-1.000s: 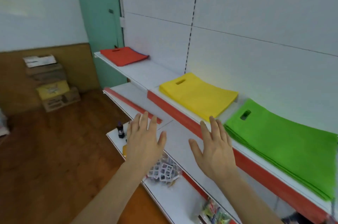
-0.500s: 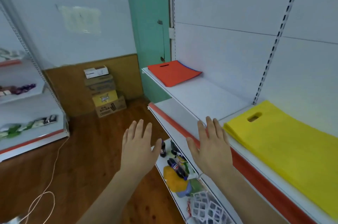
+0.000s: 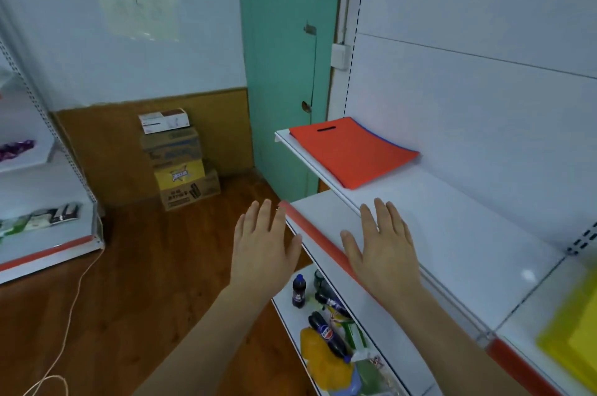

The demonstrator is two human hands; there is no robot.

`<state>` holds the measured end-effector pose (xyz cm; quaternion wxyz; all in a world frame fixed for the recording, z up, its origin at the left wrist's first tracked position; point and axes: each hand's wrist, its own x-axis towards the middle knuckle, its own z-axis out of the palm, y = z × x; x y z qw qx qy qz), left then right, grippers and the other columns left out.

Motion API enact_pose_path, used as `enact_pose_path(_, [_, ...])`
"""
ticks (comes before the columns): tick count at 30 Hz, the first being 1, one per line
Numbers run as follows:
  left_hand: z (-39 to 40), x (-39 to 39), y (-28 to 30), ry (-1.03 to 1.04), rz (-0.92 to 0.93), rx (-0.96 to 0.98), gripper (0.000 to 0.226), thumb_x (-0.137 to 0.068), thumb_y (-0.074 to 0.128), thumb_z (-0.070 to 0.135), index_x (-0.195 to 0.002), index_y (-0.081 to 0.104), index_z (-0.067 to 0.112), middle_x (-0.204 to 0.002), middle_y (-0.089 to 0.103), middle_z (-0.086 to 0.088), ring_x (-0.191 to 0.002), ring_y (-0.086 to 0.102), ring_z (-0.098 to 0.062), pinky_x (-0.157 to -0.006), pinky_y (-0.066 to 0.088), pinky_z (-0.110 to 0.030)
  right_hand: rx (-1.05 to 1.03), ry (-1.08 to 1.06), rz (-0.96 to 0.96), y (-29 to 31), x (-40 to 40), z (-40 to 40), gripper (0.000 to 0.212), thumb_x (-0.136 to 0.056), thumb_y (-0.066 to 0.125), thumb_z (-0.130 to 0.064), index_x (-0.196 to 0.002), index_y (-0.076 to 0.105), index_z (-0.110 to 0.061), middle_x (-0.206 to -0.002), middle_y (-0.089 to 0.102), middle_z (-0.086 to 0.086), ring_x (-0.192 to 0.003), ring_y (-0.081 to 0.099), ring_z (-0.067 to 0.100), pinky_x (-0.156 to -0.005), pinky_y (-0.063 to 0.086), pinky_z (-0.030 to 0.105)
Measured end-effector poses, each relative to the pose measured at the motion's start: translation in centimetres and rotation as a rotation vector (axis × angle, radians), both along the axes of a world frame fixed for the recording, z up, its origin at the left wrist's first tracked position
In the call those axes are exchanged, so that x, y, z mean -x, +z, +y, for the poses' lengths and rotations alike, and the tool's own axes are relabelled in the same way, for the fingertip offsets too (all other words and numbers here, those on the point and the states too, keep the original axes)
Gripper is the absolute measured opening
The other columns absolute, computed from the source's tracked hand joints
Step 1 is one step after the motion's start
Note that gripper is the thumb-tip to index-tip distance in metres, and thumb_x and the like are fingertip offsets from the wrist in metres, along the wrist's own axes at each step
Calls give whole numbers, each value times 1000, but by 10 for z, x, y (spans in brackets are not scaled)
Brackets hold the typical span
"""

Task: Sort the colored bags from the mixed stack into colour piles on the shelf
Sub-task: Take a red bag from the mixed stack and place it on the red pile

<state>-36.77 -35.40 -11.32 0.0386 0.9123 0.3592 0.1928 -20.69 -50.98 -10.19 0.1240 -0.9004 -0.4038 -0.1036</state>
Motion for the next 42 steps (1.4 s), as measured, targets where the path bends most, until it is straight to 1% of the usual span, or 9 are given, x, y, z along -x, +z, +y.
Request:
enact_pose_path(4, [68, -24, 4, -105, 34, -27, 69, -105, 25, 65, -162, 35, 27, -171, 28, -3, -161, 15, -28, -129, 10, -47, -48, -104, -5, -3, -10, 51, 85, -102, 17, -69, -159, 44, -12, -167, 35, 18, -157, 26, 37, -124, 32, 56])
enact_pose_path(12, [170, -106, 5, -263, 61, -19, 71, -104, 21, 65, -160, 38, 24, -166, 39, -6, -157, 26, -29, -129, 20, -49, -121, -209, -48, -9, -65, 119, 70, -104, 42, -56, -149, 56, -5, -158, 46, 24, -150, 38, 42, -117, 38, 59])
enact_pose_path(18, [226, -190, 12, -344, 128, -42, 68, -106, 30, 61, -162, 33, 22, -167, 34, -6, -157, 24, -28, -129, 20, -48, -148, -313, -4, -11, -121, 174, 76, -101, 33, -63, -151, 55, -11, -162, 42, 21, -153, 33, 41, -120, 33, 59])
enact_pose_path(22, [259, -235, 19, -358, 146, -57, 70, -106, 29, 61, -162, 34, 19, -167, 36, -7, -157, 23, -28, -129, 20, -49, -34, -357, 49, -9, -153, 204, 79, -100, 23, -69, -159, 44, -20, -169, 32, 13, -158, 24, 35, -125, 24, 57])
enact_pose_path(26, [288, -268, 15, -401, 194, -48, 77, -104, 29, 65, -163, 30, 15, -168, 32, -10, -158, 20, -31, -129, 17, -50, 119, -381, 81, -12, -169, 218, 73, -101, 28, -69, -157, 44, -25, -163, 40, 6, -153, 31, 30, -124, 25, 55])
enact_pose_path(32, [306, -295, 1, -510, 282, -135, 85, -101, 22, 70, -157, 42, 9, -164, 38, -12, -153, 27, -32, -126, 21, -51, 111, -467, 70, -16, -176, 225, 56, -102, 37, -59, -149, 54, -33, -160, 45, -4, -150, 37, 22, -124, 26, 49])
enact_pose_path(37, [305, -299, 6, -642, 262, -212, 73, -103, 26, 63, -142, 59, 12, -142, 58, -12, -141, 40, -34, -122, 22, -53, 60, -690, 7, -15, -162, 230, 39, -99, 57, -47, -127, 73, -26, -143, 62, 5, -142, 48, 32, -116, 36, 52])
enact_pose_path(40, [305, -300, 3, -732, 173, -161, 67, -103, 36, 60, -143, 55, 10, -133, 58, -11, -127, 49, -32, -114, 36, -48, -12, -881, -26, -21, -147, 228, 33, -95, 66, -43, -113, 77, -18, -131, 66, 12, -131, 54, 39, -108, 43, 53])
enact_pose_path(42, [307, -300, 2, -749, 150, -138, 70, -102, 38, 62, -144, 54, 9, -135, 54, -11, -127, 48, -32, -110, 39, -45, -28, -983, -35, -24, -137, 226, 34, -95, 65, -45, -112, 77, -18, -129, 65, 13, -127, 54, 39, -103, 46, 52])
